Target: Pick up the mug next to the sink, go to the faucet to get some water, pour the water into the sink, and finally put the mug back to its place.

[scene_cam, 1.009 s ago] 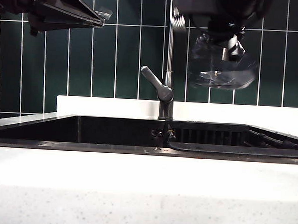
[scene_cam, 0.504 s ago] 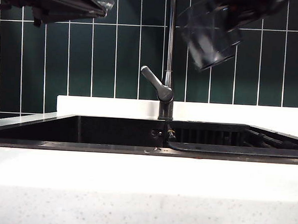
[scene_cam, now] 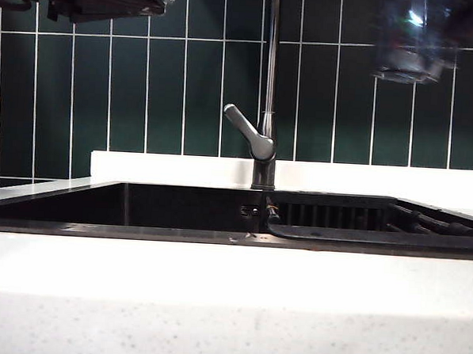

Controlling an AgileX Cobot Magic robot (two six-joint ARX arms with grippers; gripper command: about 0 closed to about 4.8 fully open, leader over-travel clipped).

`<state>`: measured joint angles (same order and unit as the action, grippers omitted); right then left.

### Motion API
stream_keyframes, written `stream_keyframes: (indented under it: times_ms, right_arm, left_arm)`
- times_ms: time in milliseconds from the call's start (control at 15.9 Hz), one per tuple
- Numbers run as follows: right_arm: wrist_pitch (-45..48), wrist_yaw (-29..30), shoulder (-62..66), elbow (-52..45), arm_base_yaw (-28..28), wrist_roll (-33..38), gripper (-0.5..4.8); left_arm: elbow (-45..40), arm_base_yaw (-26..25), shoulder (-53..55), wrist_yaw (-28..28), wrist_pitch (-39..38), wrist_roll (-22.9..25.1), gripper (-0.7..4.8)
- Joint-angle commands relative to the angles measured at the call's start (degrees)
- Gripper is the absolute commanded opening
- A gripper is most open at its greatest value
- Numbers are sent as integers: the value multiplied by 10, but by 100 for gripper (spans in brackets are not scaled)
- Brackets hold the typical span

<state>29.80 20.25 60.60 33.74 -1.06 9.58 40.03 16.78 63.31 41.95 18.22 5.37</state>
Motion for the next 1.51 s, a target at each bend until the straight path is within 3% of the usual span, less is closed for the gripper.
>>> stream_keyframes:
  times_ms: [63,378,631,1072,1513]
  right_arm:
    - [38,33,7,-17,44,21,-7]
    - [43,-19,67,-25,93,-53,-7]
    - [125,-31,155,-23,102,-69,-7]
    - [150,102,265,51,182,-66,-7]
    - [137,110,326,113,193,-73,-7]
  left_arm:
    - [1,0,7,3,17,2,-6]
    - [1,0,33,3,38,1,-5]
    - [1,0,40,3,46,2,-6]
    - [1,0,41,7,47,3,-5]
    - [1,0,42,7,59,4,-6]
